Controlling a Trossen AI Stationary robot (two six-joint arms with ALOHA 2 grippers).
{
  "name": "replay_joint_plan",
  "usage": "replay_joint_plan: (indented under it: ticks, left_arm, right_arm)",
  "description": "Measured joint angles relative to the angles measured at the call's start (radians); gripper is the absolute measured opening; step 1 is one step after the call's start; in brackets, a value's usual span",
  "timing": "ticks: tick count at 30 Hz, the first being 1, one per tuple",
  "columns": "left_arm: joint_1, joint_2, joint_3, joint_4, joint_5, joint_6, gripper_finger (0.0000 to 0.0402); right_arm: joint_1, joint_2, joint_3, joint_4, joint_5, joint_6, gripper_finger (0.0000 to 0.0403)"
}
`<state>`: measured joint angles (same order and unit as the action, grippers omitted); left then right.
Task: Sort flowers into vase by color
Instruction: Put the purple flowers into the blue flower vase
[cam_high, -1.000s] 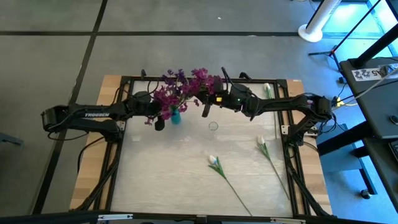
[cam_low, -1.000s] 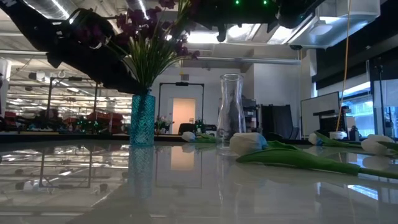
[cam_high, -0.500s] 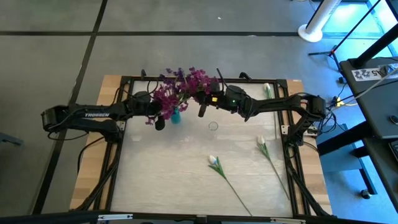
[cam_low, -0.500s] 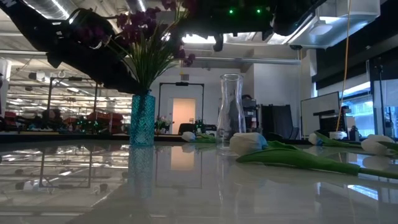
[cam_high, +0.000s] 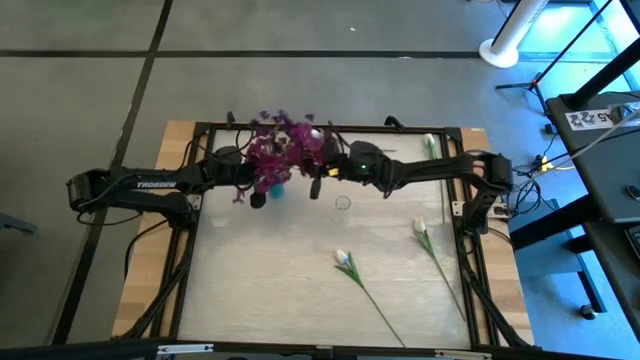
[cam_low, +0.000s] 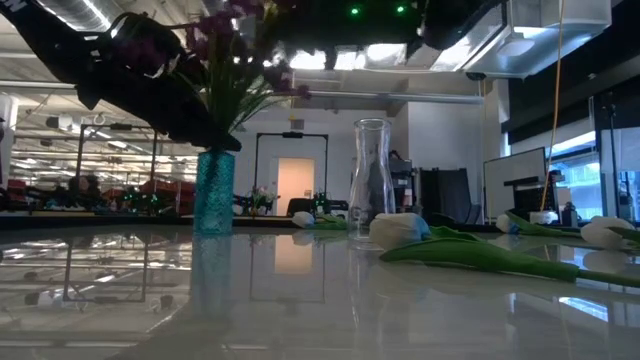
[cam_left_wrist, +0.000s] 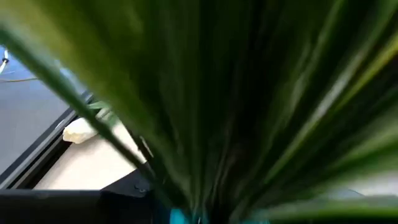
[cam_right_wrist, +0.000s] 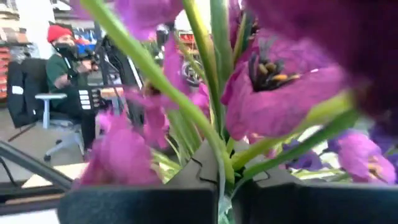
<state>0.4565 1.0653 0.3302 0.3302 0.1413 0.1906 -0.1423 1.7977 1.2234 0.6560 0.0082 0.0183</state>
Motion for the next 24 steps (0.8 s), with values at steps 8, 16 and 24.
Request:
replay_joint_plan:
  ticks: [8,16,24]
  left_arm:
    - [-0.025,0.0,0.0,0.003,-0.002,-0.002,0.019]
    - [-0.025,-0.006,0.0,0.025,-0.023,0.004,0.019]
    - [-0.025,-0.006,0.0,0.034,-0.013,0.003,0.019]
  right_arm:
    - [-0.001,0.088,0.028,-0.004,0.06,0.0,0.0009]
    - [0.006,0.097,0.026,0.022,0.021,-0.002,0.0009]
    - [0.035,0.179,0.064,-0.007,-0.002,-0.045,0.0009]
